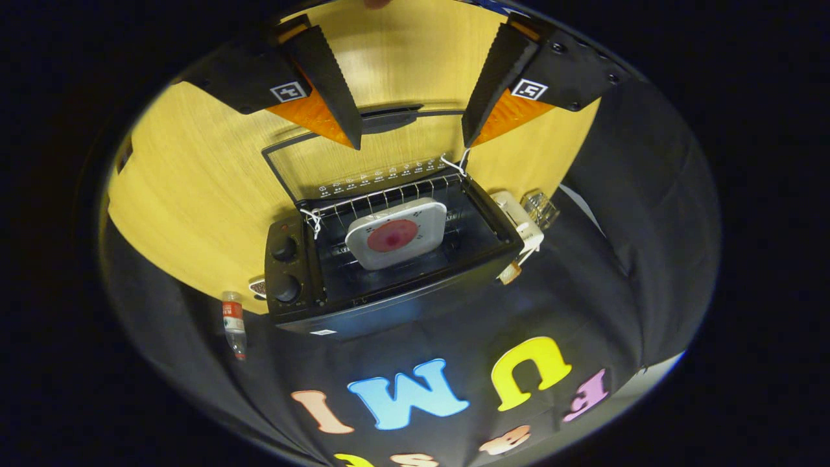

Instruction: Open the toaster oven, put the food inside, and close the toaster oven door.

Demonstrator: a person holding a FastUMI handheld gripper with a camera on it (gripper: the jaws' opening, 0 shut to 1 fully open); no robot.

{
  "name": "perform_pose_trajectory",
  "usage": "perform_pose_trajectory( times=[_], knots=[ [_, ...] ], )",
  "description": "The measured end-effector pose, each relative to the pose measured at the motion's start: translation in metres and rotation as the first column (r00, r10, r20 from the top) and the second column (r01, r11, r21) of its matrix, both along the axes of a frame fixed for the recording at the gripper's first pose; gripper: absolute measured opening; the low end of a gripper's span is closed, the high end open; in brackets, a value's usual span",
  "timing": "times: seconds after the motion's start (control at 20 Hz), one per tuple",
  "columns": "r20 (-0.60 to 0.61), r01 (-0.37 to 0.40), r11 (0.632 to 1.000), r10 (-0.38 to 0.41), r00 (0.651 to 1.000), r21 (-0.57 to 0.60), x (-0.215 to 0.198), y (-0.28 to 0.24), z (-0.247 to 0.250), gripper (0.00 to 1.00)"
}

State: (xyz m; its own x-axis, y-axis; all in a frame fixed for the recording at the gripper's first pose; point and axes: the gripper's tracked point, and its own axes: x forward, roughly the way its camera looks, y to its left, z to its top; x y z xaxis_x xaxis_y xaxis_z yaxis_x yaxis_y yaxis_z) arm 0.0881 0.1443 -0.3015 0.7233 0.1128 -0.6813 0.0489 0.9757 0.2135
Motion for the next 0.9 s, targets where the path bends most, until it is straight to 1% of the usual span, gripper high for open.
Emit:
perform_pose_trajectory(
  times=[0.2, 0.35, 0.5, 0.65, 0.9],
  knots=[
    [-0.109, -0.021, 0.997, 0.012, 0.994, -0.079, -0.015, -0.006, -0.029, 0.98],
    [-0.179, -0.029, 0.993, 0.008, 0.984, -0.117, -0.023, -0.011, -0.048, 0.98],
    [-0.241, -0.058, 0.988, 0.023, 0.970, -0.140, -0.028, -0.010, -0.063, 0.99],
    [-0.282, -0.071, 0.987, 0.027, 0.959, -0.145, -0.030, -0.008, -0.076, 0.99],
    [-0.333, -0.065, 0.983, 0.005, 0.943, -0.170, -0.026, -0.012, -0.094, 0.98]
  ],
)
